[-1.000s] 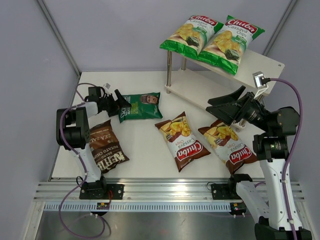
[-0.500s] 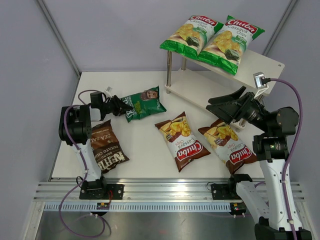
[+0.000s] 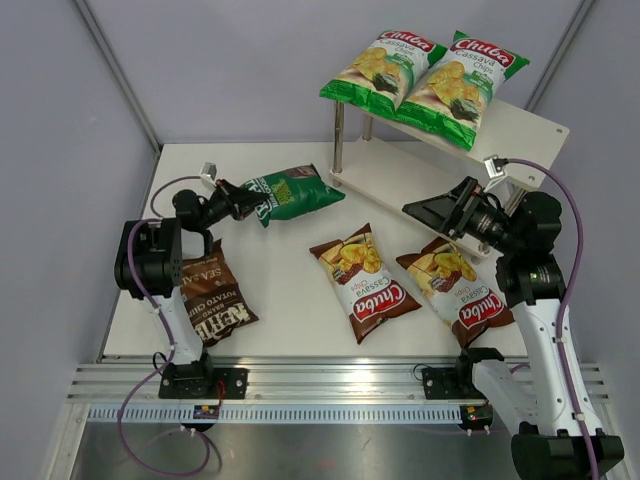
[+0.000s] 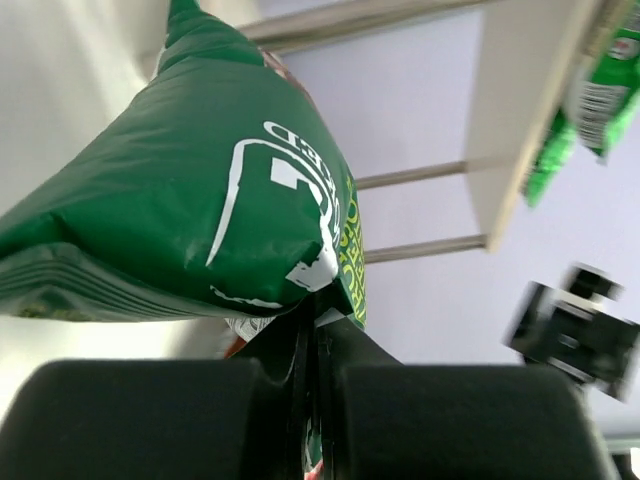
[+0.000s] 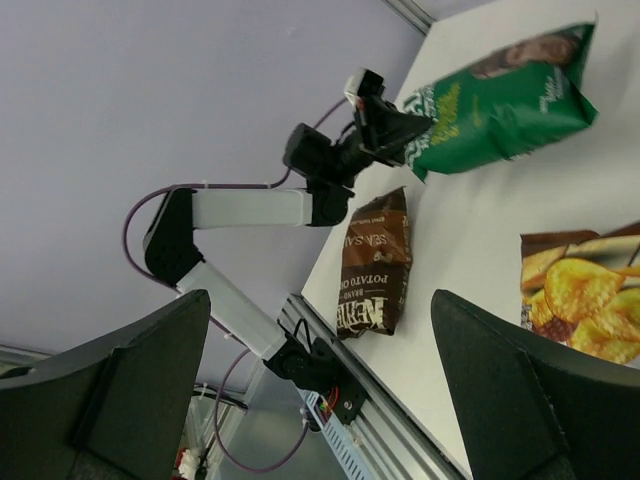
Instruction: Place and organize the chips bags onto the shelf
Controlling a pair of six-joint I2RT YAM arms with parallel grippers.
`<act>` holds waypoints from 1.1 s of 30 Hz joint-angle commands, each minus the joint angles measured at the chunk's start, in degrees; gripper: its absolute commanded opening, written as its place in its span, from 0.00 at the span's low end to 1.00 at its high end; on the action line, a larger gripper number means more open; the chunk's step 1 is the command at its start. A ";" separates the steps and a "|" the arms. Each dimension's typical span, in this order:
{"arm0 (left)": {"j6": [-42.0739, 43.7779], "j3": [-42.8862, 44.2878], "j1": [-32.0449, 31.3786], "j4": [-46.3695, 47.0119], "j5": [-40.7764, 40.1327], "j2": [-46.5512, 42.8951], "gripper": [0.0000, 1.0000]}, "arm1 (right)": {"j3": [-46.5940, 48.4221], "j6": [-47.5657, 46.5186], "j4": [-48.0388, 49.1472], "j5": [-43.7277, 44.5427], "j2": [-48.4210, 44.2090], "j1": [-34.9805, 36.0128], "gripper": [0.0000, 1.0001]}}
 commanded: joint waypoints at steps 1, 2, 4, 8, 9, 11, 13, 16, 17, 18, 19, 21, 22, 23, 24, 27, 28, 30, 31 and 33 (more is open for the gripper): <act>-9.90 -0.77 -2.00 21.31 3.18 -4.60 0.00 | -0.51 -2.41 -3.06 2.12 0.30 0.42 0.99; -10.95 -1.12 -2.53 23.75 3.44 -4.95 0.00 | -0.77 -2.33 -3.41 2.30 0.48 0.42 1.00; -14.03 -2.17 -3.32 27.01 4.23 -6.44 0.00 | -1.12 -2.15 -3.50 2.21 1.18 0.33 0.99; -15.54 -3.93 -7.35 30.28 6.25 -10.65 0.00 | -1.91 -1.80 -5.08 1.77 2.32 0.33 0.99; -14.58 -4.37 -8.33 30.28 6.87 -11.80 0.00 | -2.09 -1.62 -5.26 1.68 2.41 0.42 0.99; -13.87 -5.43 -11.32 30.28 7.13 -14.78 0.00 | -2.27 -1.36 -6.74 2.55 2.59 0.33 1.00; -12.90 -5.95 -14.38 30.28 7.14 -16.81 0.00 | -2.18 -2.32 -8.59 3.61 2.59 0.42 0.99; -11.15 -6.75 -17.99 30.28 6.87 -21.03 0.00 | -1.56 -4.60 -13.68 6.77 2.32 0.33 1.00; -10.10 -7.18 -18.79 30.28 6.52 -21.91 0.00 | -1.04 -5.39 -17.01 8.96 2.15 0.42 0.99; -9.48 -7.36 -19.32 30.28 6.26 -23.83 0.00 | -0.86 -6.36 -18.52 10.20 1.71 0.42 1.00; -8.86 -7.71 -20.37 30.20 5.82 -24.55 0.00 | -0.69 -7.41 -20.01 11.43 1.45 0.42 0.99; -7.02 -8.68 -21.51 30.28 4.51 -26.21 0.00 | -1.29 -7.69 -21.70 11.45 0.75 0.24 1.00; -6.23 -8.86 -22.83 30.28 4.41 -26.75 0.00 | -2.52 -6.38 -20.91 9.35 0.66 0.24 0.99; -4.74 -9.03 -23.62 30.28 4.24 -27.36 0.00 | -3.40 -4.71 -17.86 3.93 0.74 0.24 0.99; -3.85 -9.29 -24.41 30.28 3.63 -28.50 0.00 | -4.45 -0.87 -15.48 0.66 0.83 0.24 0.99; 0.19 -9.73 -27.49 30.28 2.14 -30.70 0.00 | -9.55 7.14 -1.08 -10.42 0.13 0.33 1.00; 1.42 -10.43 -28.72 30.28 1.52 -32.45 0.00 | -10.34 9.95 1.57 -11.75 -0.40 0.24 0.99; 3.97 -10.96 -29.60 30.28 -0.42 -34.04 0.00 | -9.92 8.32 0.03 -12.03 -1.27 0.24 0.99; 4.50 -11.14 -30.30 30.28 -0.94 -34.57 0.00 | -9.22 3.96 -2.86 -11.42 -1.28 0.24 0.99; 5.99 -10.88 -31.18 30.28 -2.18 -35.98 0.00 | -6.76 -1.67 -12.86 -8.88 -0.84 0.33 0.99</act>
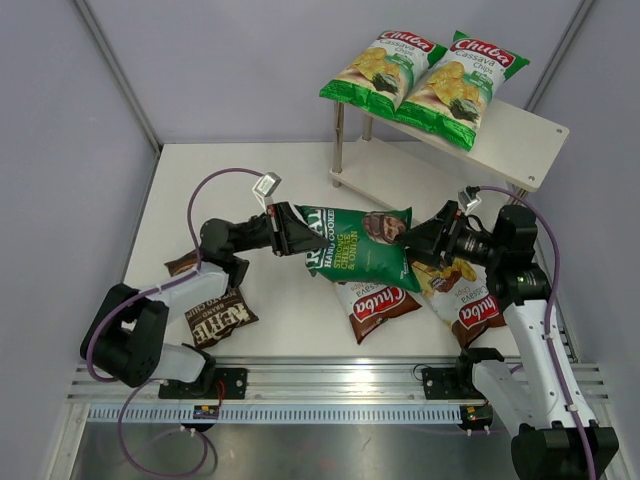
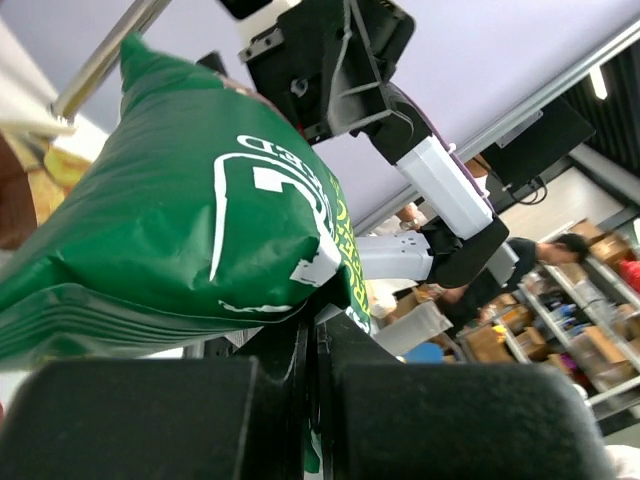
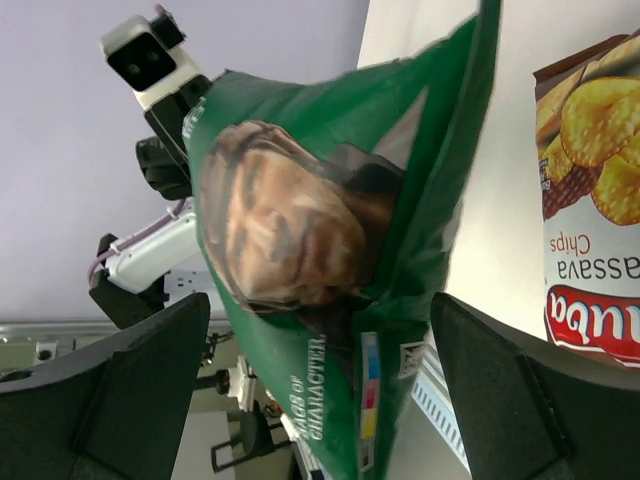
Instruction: Place and organize the chips bags onto the shelf
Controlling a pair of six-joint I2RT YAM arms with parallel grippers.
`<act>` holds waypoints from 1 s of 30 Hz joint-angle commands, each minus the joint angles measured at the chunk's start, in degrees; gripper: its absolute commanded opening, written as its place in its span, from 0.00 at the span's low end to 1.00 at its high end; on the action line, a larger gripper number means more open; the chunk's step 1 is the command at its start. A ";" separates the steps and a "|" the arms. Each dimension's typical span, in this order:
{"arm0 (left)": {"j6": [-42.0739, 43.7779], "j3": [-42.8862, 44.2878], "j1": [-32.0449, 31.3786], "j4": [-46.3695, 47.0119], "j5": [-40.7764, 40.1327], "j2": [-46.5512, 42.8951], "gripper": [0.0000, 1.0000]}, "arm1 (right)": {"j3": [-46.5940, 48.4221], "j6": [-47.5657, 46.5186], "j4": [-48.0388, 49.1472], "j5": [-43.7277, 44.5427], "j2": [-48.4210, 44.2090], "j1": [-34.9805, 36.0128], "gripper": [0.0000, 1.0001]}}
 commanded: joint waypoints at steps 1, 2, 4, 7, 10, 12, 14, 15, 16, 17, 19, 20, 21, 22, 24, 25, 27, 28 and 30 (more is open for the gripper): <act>5.52 0.44 -1.18 23.18 -5.39 -3.63 0.00 | 3.37 -6.23 -4.65 -2.35 -1.04 0.31 1.00; 6.13 0.70 -1.44 23.09 -5.74 -3.89 0.00 | 3.63 -6.85 -6.73 -1.13 -1.38 0.39 0.99; 6.31 0.97 -2.40 23.18 -6.10 -3.90 0.00 | 2.85 -6.86 -5.80 -1.55 -2.00 0.39 1.00; 7.27 1.93 -4.68 23.18 -6.10 -3.55 0.00 | -1.43 2.07 7.48 -6.29 -2.88 0.39 0.99; 9.55 2.81 -7.50 23.18 -6.71 -3.28 0.00 | -7.33 19.74 31.81 -13.15 -4.29 0.39 1.00; 10.00 3.52 -8.56 23.18 -7.15 -2.84 0.00 | -7.18 23.55 35.77 -14.21 -4.90 1.00 0.98; 9.65 3.96 -8.74 23.18 -7.24 -2.14 0.00 | -5.42 23.29 35.78 -14.74 -5.25 1.45 0.89; 9.56 4.22 -8.83 23.18 -7.24 -1.44 0.00 | -4.11 22.33 35.17 -14.74 -5.43 1.45 0.84; 9.21 4.31 -8.83 23.18 -6.89 -1.18 0.00 | -3.23 20.58 30.99 -13.87 -5.60 1.45 0.77; 9.12 4.22 -8.83 23.27 -6.89 -1.09 0.01 | -2.09 18.13 27.30 -12.99 -5.78 1.45 0.64; 9.47 3.26 -8.83 23.27 -6.80 -1.00 0.04 | 2.46 2.89 12.07 -7.93 -6.39 1.45 0.47; 9.65 2.82 -8.83 23.27 -6.89 -1.17 0.06 | 3.97 2.81 7.70 -5.71 -6.48 1.45 0.47; 9.74 2.55 -8.74 23.27 -6.80 -1.35 0.10 | 5.47 -3.89 3.31 -3.25 -6.75 1.45 0.42; 10.08 1.94 -8.74 23.18 -6.80 -1.52 0.17 | 7.74 -6.22 -1.96 0.51 -6.75 1.45 0.38; 10.18 1.76 -8.56 22.66 -6.89 -1.53 0.34 | 9.17 -9.13 -4.02 2.21 -7.19 1.36 0.30; 10.35 1.67 -8.30 22.13 -6.89 -1.52 0.40 | 9.35 -9.31 -3.86 2.31 -7.19 1.45 0.28; 10.61 1.85 -7.52 18.37 -7.59 -1.70 0.75 | 10.22 -9.75 -4.03 2.66 -7.28 1.45 0.24; 11.40 2.02 -7.07 16.17 -8.55 -2.14 0.83 | 10.66 -10.37 -5.42 4.22 -7.19 1.45 0.22; 12.89 1.85 -5.76 9.43 -9.61 -3.98 0.90 | 12.59 -12.64 -7.71 6.60 -7.10 1.45 0.20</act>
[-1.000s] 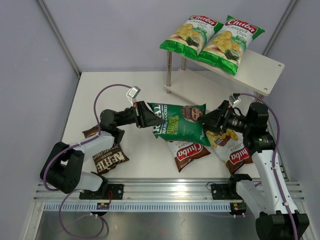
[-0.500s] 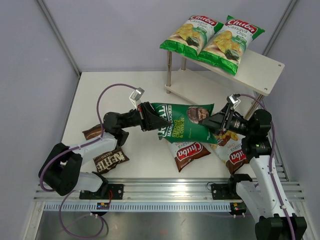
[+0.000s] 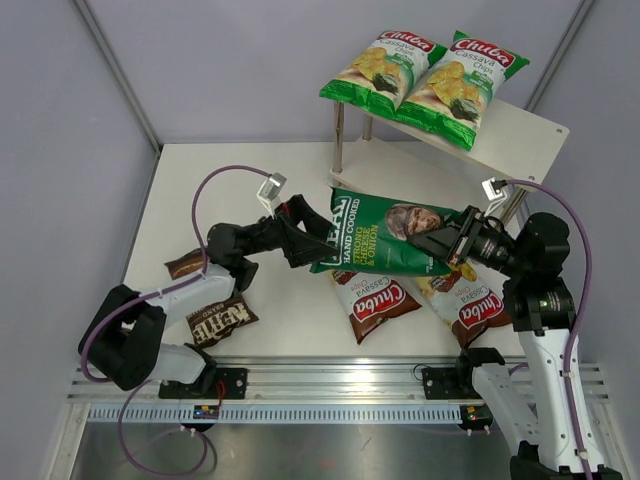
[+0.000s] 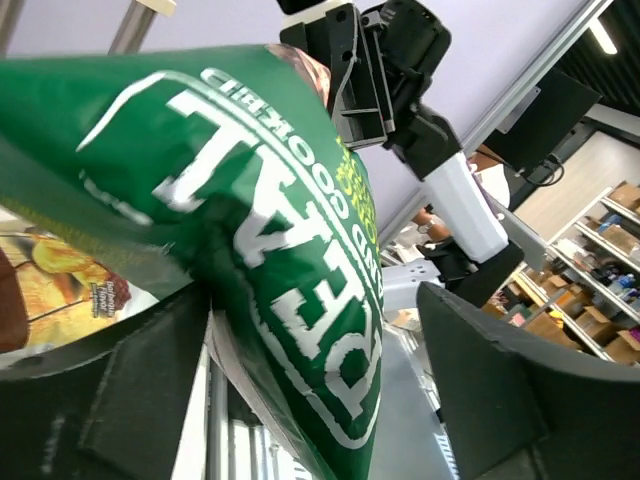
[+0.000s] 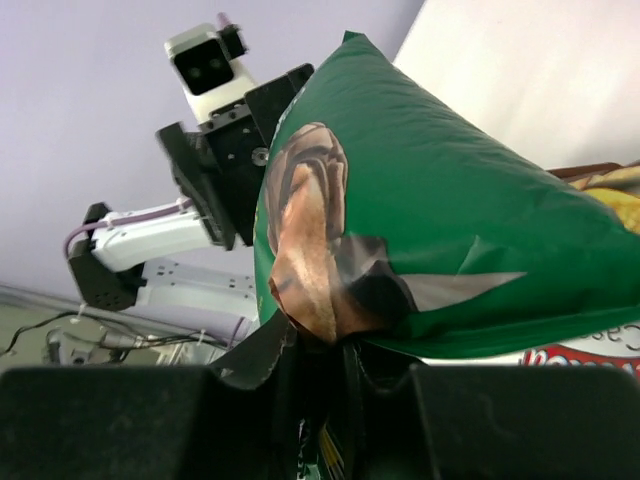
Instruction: Place and organize the chips bags onto the shelf
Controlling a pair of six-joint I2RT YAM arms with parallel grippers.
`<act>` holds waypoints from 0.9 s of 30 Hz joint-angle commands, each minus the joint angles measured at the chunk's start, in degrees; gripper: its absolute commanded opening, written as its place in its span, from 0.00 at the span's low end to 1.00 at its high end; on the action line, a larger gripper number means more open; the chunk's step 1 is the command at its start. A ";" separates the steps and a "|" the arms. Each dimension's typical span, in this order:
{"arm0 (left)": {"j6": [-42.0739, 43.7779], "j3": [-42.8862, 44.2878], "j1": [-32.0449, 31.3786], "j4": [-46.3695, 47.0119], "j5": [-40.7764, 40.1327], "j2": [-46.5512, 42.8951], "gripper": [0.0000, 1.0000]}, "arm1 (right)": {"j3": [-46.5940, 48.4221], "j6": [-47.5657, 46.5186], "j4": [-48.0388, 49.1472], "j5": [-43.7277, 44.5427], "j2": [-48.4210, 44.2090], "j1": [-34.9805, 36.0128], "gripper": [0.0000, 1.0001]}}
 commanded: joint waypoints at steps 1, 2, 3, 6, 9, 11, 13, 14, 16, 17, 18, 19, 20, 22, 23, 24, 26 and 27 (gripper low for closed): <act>5.85 -0.38 1.61 5.13 -3.79 -3.32 0.99 | 4.36 -5.53 -6.21 6.01 0.24 0.84 0.19; 7.44 -0.64 1.96 1.97 -4.68 -6.38 0.99 | 4.89 -6.23 -6.75 6.99 0.24 0.84 0.18; 9.46 -0.56 2.40 -6.85 -5.82 -8.15 0.99 | 6.11 -6.41 -7.53 8.92 0.24 0.75 0.17; 23.66 1.80 2.50 -32.81 -15.11 -17.55 0.99 | 8.22 -6.59 -7.72 11.91 0.77 0.84 0.14; 30.02 5.93 2.58 -56.66 -31.80 -24.83 0.99 | 11.03 -6.24 -7.89 14.90 1.21 0.84 0.13; 31.27 8.04 2.67 -66.04 -43.06 -27.67 0.99 | 12.79 -5.98 -7.98 16.66 1.56 0.84 0.13; 32.50 10.42 2.76 -75.38 -48.77 -30.66 0.99 | 15.78 -5.62 -7.81 19.39 2.70 0.84 0.13; 32.94 11.04 2.76 -79.58 -49.68 -31.36 0.99 | 18.23 -5.27 -8.15 20.44 3.31 0.84 0.13; 34.08 12.80 2.76 -83.30 -50.65 -33.38 0.99 | 20.70 -4.75 -7.98 22.03 5.33 0.84 0.12; 34.52 13.15 2.76 -84.79 -50.74 -34.09 0.99 | 22.19 -3.96 -8.16 22.64 6.12 0.84 0.12; 35.31 13.50 2.76 -87.68 -50.65 -34.88 0.99 | 25.16 -3.60 -7.72 23.60 6.83 0.84 0.12; 35.84 14.29 2.76 -89.10 -50.65 -36.19 0.99 | 26.85 -2.82 -7.72 24.05 8.49 0.84 0.12; 36.45 14.82 2.76 -91.72 -50.65 -36.99 0.99 | 30.43 -2.55 -7.72 24.40 9.38 0.84 0.12; 38.39 16.48 2.76 -94.64 -50.74 -38.40 0.99 | 34.58 -2.37 -8.42 26.94 12.70 0.84 0.11; 39.18 17.19 2.76 -97.87 -52.13 -38.66 0.99 | 38.43 -2.37 -8.59 28.08 14.03 0.84 0.12; 40.58 17.81 2.76 -99.30 -52.15 -38.84 0.99 | 40.38 -2.37 -8.77 30.62 15.35 0.75 0.11; 41.99 20.26 2.76 -103.85 -51.97 -39.02 0.99 | 46.60 -3.24 -10.25 34.14 19.83 0.75 0.11; 43.56 21.14 2.76 -105.27 -51.45 -39.02 0.99 | 48.47 -3.68 -10.79 38.42 21.24 0.58 0.11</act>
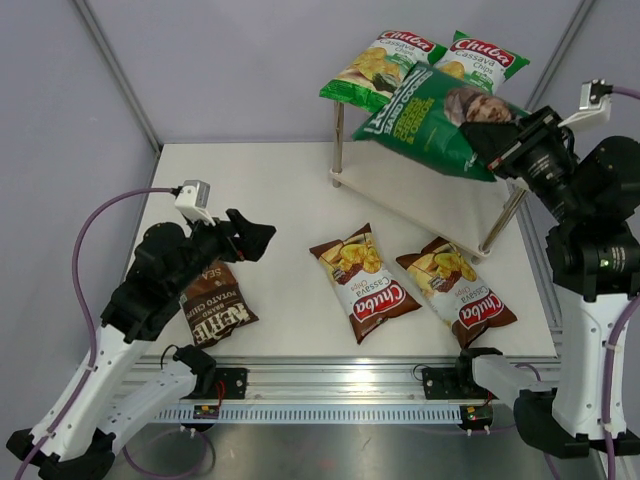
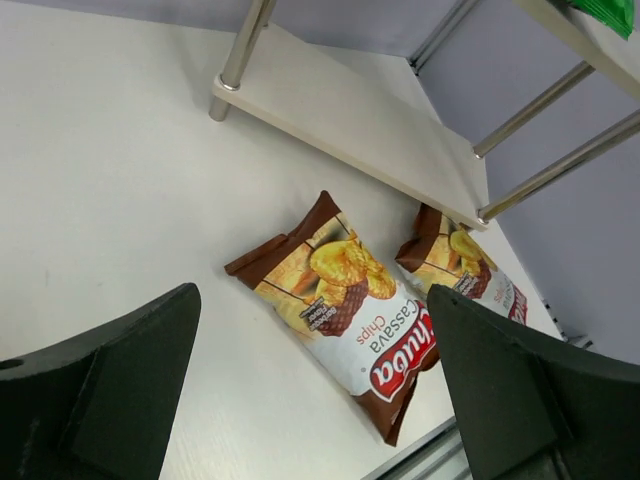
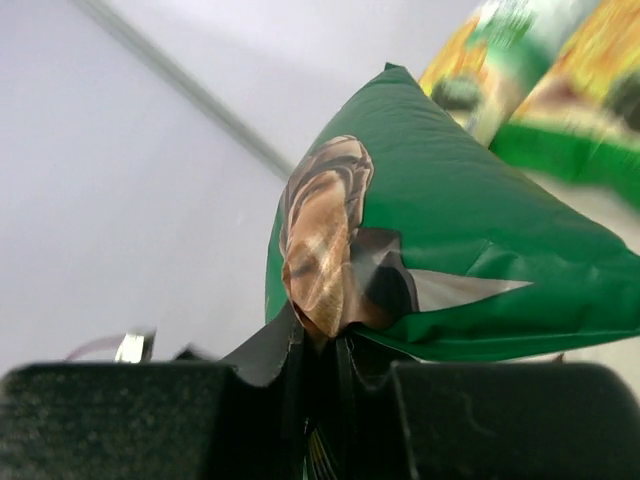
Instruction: Place and organize the chips bags onto the shelf
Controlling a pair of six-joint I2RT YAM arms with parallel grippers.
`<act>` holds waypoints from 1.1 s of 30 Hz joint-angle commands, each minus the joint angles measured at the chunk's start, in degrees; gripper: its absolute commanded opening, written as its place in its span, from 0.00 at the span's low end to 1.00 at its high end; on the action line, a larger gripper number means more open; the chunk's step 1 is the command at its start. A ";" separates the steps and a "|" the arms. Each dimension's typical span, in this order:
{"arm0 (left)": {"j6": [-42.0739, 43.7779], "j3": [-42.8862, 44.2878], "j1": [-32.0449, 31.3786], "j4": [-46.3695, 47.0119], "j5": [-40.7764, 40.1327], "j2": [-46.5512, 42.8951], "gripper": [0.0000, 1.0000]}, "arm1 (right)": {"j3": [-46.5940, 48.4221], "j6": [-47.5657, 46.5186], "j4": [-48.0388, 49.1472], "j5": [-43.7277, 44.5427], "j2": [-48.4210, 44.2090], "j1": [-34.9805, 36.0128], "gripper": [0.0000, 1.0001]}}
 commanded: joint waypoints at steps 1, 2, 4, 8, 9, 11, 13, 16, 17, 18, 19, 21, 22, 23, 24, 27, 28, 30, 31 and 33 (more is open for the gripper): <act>6.22 5.78 0.05 -8.80 0.00 -0.88 0.99 | 8.63 -1.56 1.91 12.55 5.50 -0.19 0.11; 7.01 7.27 0.05 -11.34 0.71 -0.88 0.99 | 11.78 -1.66 0.86 15.36 6.48 -0.54 0.11; 9.30 8.16 0.05 -13.55 2.12 -0.97 0.99 | 13.21 -1.49 1.46 21.87 7.63 -2.56 0.11; 12.64 7.90 0.05 -16.99 1.34 -2.63 0.99 | 13.84 0.97 2.34 31.98 7.81 -8.89 0.11; 13.69 7.03 0.05 -17.25 0.81 -3.25 0.99 | 13.66 0.89 2.69 35.92 7.81 -9.59 0.11; 14.31 5.88 0.05 -17.26 -0.68 -3.78 0.99 | 13.05 1.24 2.96 40.33 7.72 -10.47 0.11; 15.02 3.60 0.05 -16.82 -0.95 -4.39 0.99 | 11.73 1.76 4.27 46.40 7.11 -11.26 0.11; 15.28 0.53 0.05 -15.94 -0.95 -4.66 0.99 | 8.31 3.08 6.99 53.34 5.27 -11.97 0.10; 15.11 -0.27 0.05 -15.24 -0.95 -4.74 0.99 | 5.60 3.52 9.00 55.36 4.57 -12.06 0.10; 15.02 -1.06 0.05 -14.80 -1.04 -5.01 0.99 | 4.18 3.78 10.15 58.52 3.95 -12.06 0.09; 15.02 -2.46 0.05 -14.18 -0.95 -5.18 0.99 | 1.64 4.74 12.16 60.98 3.16 -12.06 0.09; 14.93 -3.35 0.05 -13.74 -0.95 -5.45 0.99 | -0.92 5.98 14.02 62.57 2.37 -12.06 0.08; 14.93 -3.61 0.05 -13.65 -1.04 -5.45 0.99 | -2.32 7.38 15.34 63.11 2.27 -12.06 0.08; 15.02 -3.79 0.05 -13.65 -0.95 -5.62 0.99 | -4.60 8.09 17.35 63.20 2.27 -12.06 0.08; 15.02 -3.88 0.05 -13.56 -0.95 -5.80 0.99 | -5.58 8.96 18.15 62.51 2.80 -12.06 0.08; 15.19 -4.14 0.05 -13.47 -1.04 -6.24 0.99 | -7.17 12.56 17.82 59.96 4.64 -11.97 0.09; 15.19 -4.14 0.05 -13.48 -0.95 -6.33 0.99 | -8.30 14.40 17.64 59.78 4.82 -11.97 0.09; 15.11 -4.40 0.05 -13.56 -0.95 -6.85 0.99 | -10.06 17.13 17.72 61.09 4.91 -11.97 0.09; 15.02 -4.49 0.05 -13.65 -1.04 -7.20 0.99 | -11.99 17.41 18.85 61.53 4.82 -11.97 0.09; 15.02 -5.02 0.05 -13.48 -1.04 -7.99 0.99 | -13.41 18.19 19.56 61.62 5.00 -11.10 0.09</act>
